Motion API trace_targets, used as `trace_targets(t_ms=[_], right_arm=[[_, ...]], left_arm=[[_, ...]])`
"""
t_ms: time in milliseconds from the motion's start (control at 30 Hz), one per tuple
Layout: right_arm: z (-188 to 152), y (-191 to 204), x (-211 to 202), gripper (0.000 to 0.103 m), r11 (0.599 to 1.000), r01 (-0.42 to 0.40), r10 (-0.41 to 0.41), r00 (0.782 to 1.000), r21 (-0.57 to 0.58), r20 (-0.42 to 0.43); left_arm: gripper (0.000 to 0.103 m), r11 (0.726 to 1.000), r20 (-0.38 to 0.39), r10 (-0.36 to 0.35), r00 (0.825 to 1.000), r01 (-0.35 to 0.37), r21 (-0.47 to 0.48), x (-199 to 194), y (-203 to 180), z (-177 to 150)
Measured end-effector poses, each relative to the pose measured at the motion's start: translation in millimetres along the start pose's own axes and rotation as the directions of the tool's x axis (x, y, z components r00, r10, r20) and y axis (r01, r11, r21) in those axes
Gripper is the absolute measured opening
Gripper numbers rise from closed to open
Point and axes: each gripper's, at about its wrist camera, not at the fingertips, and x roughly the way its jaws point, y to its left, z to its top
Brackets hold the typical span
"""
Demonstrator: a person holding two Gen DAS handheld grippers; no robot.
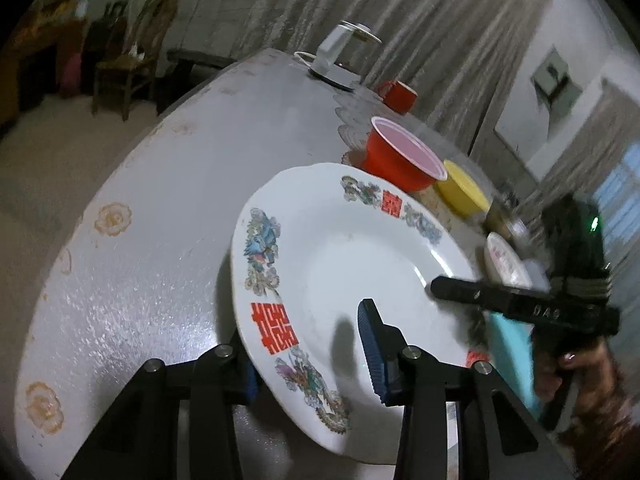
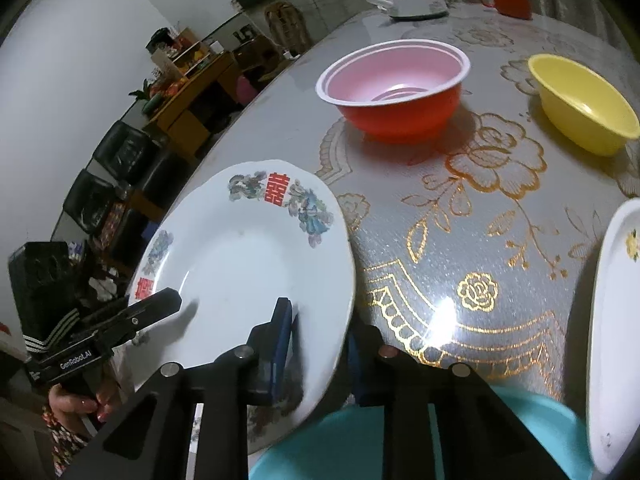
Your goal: Organize plates and bowls
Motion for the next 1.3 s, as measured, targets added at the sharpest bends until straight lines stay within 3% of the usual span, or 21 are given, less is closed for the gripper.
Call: trace_targets(t_ms=[233, 500, 700, 833, 967, 1067, 1133, 1300], right_arm=[[-3.0, 11.7, 0.4, 0.024, 0.999, 0.031, -0.030, 0.999, -0.042, 0.021], [-13.4, 21.9, -16.8, 0.024, 0.992, 0.079, -0.076, 0.996, -0.094, 0.040], [-15.1, 4.3, -15.1, 0.024, 0.999, 0.040, -0.039, 0.999, -0.029, 0.017], [-14.1, -1.6, -13.0, 0.025, 0.999, 0.039, -0.038, 0.999, -0.017, 0.013], [-14.4, -6.9, -13.8, 0.025, 1.000, 0.029, -0.029, 0.999, -0.008, 0.014], [-14.7, -7.1, -14.3, 0.025, 1.000, 0.030, -0.030, 0.999, -0.011, 0.014], [-14.1, -6.4, -14.1, 0.025, 0.999, 0.036, -0.035, 0.999, -0.019, 0.015], [-21.7, 0.0, -19.1, 0.026, 0.998, 0.056, -0.055, 0.998, -0.041, 0.028]], left_arm=[[0.041, 0.991, 0.001, 0.085, 0.996, -0.085, 0.107, 3.3, -18.7, -6.0], [0.043, 0.994, 0.003, 0.043, 0.999, -0.043, 0.105, 4.5, -33.4, -15.4], [0.042, 0.990, 0.012, 0.049, 0.999, -0.050, 0.131, 5.7, -40.5, -18.6], [0.053, 0.993, -0.003, 0.001, 1.000, 0.000, 0.121, 6.5, -38.2, -15.9], [0.061, 0.990, 0.007, 0.008, 1.000, -0.009, 0.141, 9.1, -44.6, -16.2], [0.059, 0.986, 0.022, 0.038, 0.999, -0.041, 0.164, 9.8, -49.2, -18.8], [0.050, 0.980, 0.031, 0.072, 0.997, -0.076, 0.184, 9.8, -50.1, -20.5], [0.043, 0.985, 0.034, 0.072, 0.997, -0.077, 0.156, 8.3, -44.1, -19.8]])
